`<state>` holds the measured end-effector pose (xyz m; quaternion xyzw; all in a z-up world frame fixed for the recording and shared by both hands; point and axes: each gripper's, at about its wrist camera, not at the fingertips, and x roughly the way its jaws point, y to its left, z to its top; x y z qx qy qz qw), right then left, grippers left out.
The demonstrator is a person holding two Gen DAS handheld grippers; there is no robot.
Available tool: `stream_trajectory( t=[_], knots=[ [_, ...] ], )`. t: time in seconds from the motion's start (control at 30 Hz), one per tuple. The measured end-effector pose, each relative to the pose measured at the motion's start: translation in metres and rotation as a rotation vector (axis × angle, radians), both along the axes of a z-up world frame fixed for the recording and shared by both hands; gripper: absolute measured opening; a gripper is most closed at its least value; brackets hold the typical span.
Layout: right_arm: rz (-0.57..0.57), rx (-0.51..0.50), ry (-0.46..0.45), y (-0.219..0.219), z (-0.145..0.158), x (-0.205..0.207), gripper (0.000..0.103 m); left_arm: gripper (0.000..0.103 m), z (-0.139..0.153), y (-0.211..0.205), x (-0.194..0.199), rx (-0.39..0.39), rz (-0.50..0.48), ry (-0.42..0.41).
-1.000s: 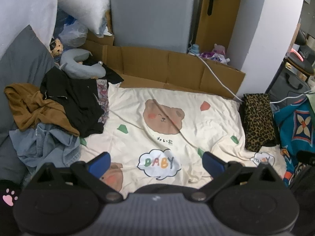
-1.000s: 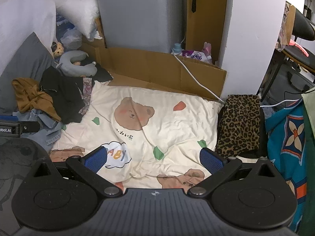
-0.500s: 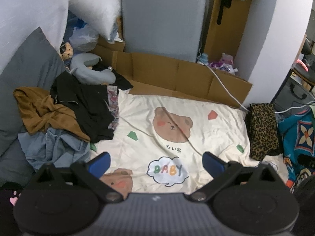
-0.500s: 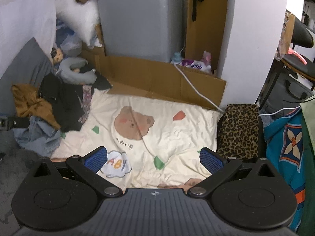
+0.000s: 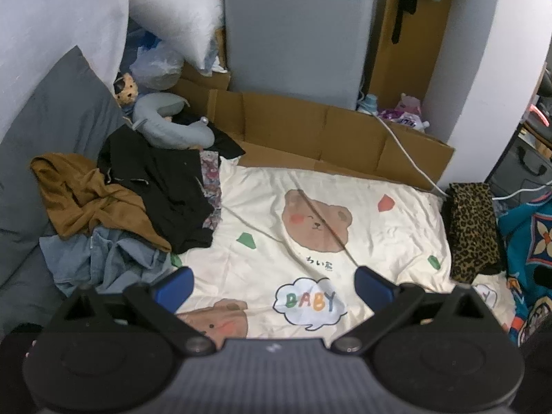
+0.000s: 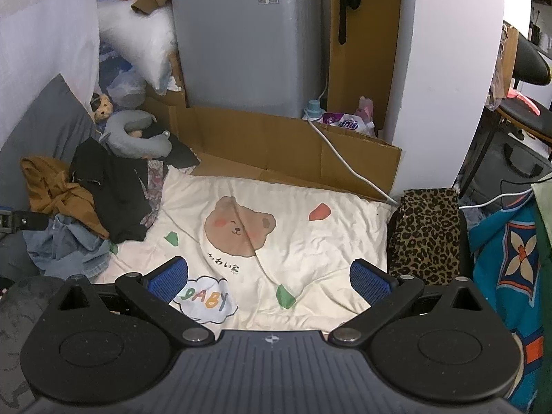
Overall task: Fold clothes
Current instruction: 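Reach the left tool into the clothes pile and close on the black garment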
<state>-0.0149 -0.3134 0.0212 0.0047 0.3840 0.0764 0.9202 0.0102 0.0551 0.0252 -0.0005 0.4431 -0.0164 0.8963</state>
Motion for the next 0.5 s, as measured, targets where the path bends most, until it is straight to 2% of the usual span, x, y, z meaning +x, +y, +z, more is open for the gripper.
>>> stream_trajectory(
  t=[0.13,0.27,0.5],
  knots=[
    [0.001,0.017,-0.005,0.002,-0.001,0.0,0.103,0.099,-0.002,0.013,0.001,0.008,0.014,-0.005],
    [0.014,0.024,-0.016,0.008,-0.004,0.0,0.103,0.097,-0.004,0.034,0.002,0.006,0.066,-0.035],
    [-0.002,0.072,-0.051,0.013,-0.015,0.01,0.103,0.094,-0.003,0.077,0.013,0.001,0.101,-0.082]
  ],
)
